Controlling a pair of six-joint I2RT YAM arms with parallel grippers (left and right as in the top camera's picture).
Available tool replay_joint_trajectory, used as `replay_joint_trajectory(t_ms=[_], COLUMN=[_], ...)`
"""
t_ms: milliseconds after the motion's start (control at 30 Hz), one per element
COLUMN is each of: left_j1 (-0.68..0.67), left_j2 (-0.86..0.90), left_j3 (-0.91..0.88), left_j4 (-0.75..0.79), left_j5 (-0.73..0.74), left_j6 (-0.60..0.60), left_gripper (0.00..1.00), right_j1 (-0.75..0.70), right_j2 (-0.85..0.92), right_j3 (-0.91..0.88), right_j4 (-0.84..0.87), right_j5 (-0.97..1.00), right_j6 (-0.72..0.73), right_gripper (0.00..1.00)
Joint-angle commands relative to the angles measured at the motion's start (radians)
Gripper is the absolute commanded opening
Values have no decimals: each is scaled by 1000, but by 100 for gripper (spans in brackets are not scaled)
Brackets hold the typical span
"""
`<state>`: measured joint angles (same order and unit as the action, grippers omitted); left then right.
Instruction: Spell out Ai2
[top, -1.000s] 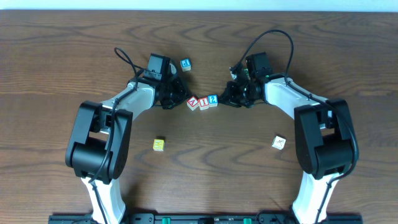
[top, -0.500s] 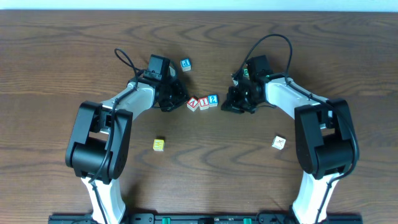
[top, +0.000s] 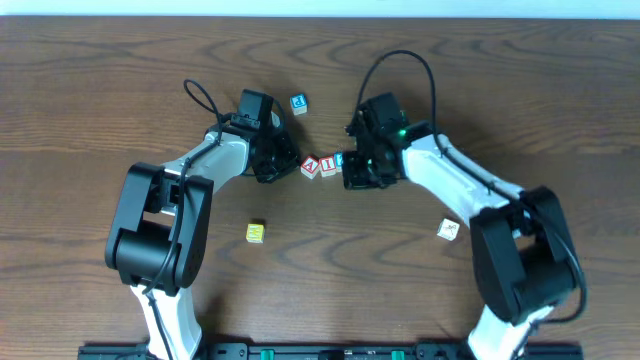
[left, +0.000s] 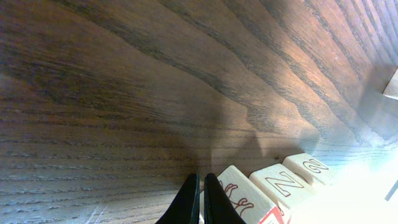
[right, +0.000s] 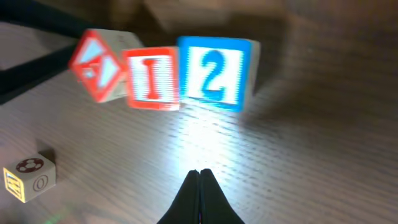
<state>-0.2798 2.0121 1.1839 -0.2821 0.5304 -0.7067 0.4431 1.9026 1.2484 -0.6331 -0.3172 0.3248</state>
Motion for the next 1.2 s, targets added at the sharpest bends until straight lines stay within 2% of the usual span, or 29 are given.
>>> replay_joint_trajectory(t_ms=[0,167,900,1167], left_j1=[-1,-1,0,108], left_j2=[-25,-25,-25,-25], left_j3=[-3,-3,-3,-3], left_j4=[-11,-33,-32,-27], left_j5=[-16,-16,-44,-10], left_j6=[-6,-15,-16,-6], left_gripper=[6,6,6,6], right_j1=[49,100,155,173], right_j2=[-16,-16,-1,30], right_j3=[12,12,12,12], right_j4=[0,7,62,91], right_j5=[115,184,195,228], right_j6=[-19,-18,-7,23], right_gripper=[1,2,1,2])
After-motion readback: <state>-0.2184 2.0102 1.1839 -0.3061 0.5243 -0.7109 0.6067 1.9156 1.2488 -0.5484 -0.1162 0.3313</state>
